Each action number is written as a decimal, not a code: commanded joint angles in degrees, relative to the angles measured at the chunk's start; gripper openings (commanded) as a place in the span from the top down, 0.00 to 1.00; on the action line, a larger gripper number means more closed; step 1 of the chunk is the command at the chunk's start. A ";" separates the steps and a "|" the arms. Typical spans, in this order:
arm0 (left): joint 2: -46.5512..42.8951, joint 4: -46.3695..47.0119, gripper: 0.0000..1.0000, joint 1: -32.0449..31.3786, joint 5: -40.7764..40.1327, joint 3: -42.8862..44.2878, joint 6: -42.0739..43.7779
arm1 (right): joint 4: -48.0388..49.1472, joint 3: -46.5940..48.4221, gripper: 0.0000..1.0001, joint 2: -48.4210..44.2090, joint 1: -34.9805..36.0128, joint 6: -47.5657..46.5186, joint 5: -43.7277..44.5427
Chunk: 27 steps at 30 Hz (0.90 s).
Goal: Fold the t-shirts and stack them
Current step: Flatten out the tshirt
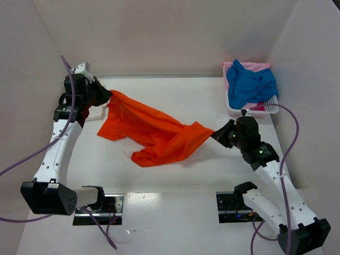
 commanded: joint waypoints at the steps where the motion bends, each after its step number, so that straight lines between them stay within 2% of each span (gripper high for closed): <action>1: -0.22 -0.89 1.00 0.11 -1.16 2.55 2.40 | 4.06 4.80 1.00 0.64 -1.09 -3.15 1.95; 7: -0.75 -2.33 1.00 0.11 -1.16 7.73 3.75 | 5.14 9.46 1.00 4.03 -3.44 -6.98 1.95; 19: -2.91 -6.25 1.00 0.11 -1.68 23.29 6.97 | 9.62 35.73 1.00 16.59 -4.03 -14.14 3.70; 23: -5.46 -7.40 1.00 0.11 -3.08 25.58 8.03 | 10.65 41.70 1.00 17.77 -4.03 -15.37 4.23; 27: -8.92 -8.02 1.00 0.11 -5.05 25.05 8.03 | 11.18 42.95 1.00 17.77 -4.03 -15.90 4.23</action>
